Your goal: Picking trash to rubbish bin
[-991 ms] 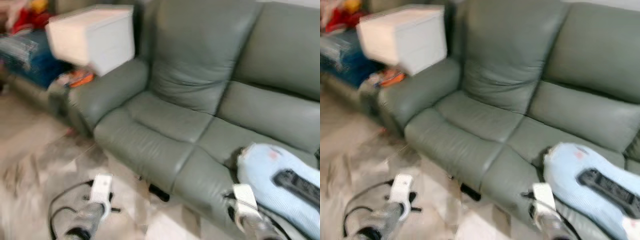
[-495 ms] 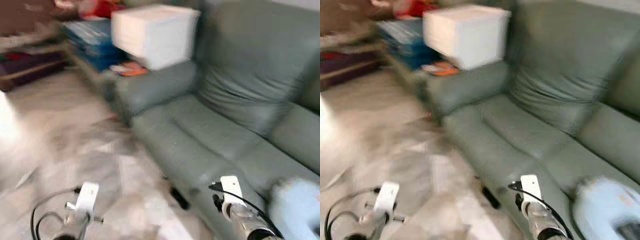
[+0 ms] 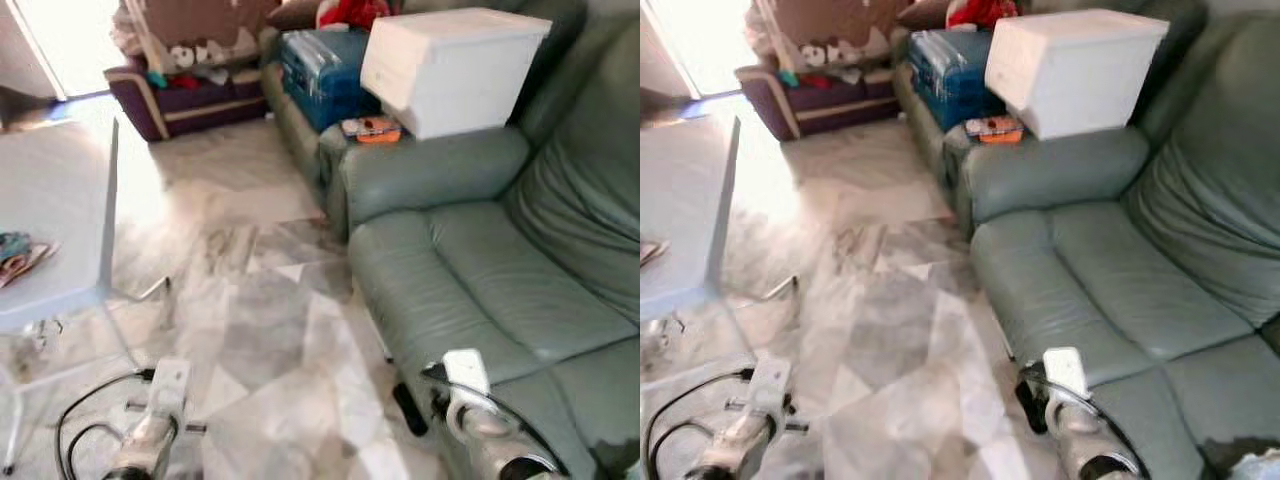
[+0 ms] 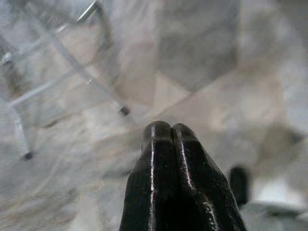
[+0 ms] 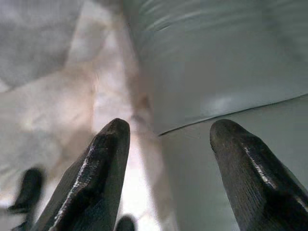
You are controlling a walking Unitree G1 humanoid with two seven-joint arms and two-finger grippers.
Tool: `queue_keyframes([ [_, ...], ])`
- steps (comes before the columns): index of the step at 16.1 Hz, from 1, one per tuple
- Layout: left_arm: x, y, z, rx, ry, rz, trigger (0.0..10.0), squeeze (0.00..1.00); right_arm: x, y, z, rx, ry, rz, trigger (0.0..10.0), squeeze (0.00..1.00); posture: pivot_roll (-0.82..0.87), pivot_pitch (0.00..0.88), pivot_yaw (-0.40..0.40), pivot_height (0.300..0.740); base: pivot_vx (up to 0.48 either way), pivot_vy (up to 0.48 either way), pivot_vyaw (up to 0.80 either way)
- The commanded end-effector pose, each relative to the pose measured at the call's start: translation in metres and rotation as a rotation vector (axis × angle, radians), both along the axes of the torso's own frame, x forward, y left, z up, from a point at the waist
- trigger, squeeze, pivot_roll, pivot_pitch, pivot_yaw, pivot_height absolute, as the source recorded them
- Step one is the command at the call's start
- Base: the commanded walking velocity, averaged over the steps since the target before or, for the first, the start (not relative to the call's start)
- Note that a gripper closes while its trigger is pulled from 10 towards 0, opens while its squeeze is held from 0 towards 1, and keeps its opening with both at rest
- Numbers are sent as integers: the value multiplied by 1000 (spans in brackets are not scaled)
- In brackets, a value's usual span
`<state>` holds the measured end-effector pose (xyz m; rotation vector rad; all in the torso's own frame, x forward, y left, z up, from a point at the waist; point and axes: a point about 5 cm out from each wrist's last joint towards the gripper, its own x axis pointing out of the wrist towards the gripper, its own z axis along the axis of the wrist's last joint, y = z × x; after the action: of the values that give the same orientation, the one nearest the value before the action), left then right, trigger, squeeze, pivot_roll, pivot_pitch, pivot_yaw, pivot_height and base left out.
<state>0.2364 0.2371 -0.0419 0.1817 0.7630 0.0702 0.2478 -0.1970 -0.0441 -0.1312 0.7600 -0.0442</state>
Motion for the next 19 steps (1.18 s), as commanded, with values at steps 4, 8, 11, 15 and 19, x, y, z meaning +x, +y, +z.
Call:
queue_keyframes([
  [4, 49, 0, 50, -81, -341, -26, 10000, 0, 53, 7, 51, 42, -315, 3, 10000, 0, 3, 0, -1, 740, 0, 0, 0],
  [8, 82, -16, 98, -69, -632, -68, 10000, 0, 79, 17, 98, 5, -589, 40, 10000, 0, -10, 0, -25, 740, 0, 0, 0],
  [11, 95, -39, 138, -83, -845, -129, 10000, 0, 89, 15, 137, -82, -775, 35, 10000, 0, -14, 0, -30, 740, 0, 0, 0],
  [15, 66, -32, 162, -80, -970, -148, 10000, 0, 58, 4, 161, -98, -853, 87, 10000, 0, -17, 0, -32, 740, 0, 0, 0],
  [19, 20, -13, 147, -13, -863, -190, 10000, 0, 11, -8, 162, -74, -794, 134, 10000, 0, -36, 0, -26, 740, 0, 0, 0],
])
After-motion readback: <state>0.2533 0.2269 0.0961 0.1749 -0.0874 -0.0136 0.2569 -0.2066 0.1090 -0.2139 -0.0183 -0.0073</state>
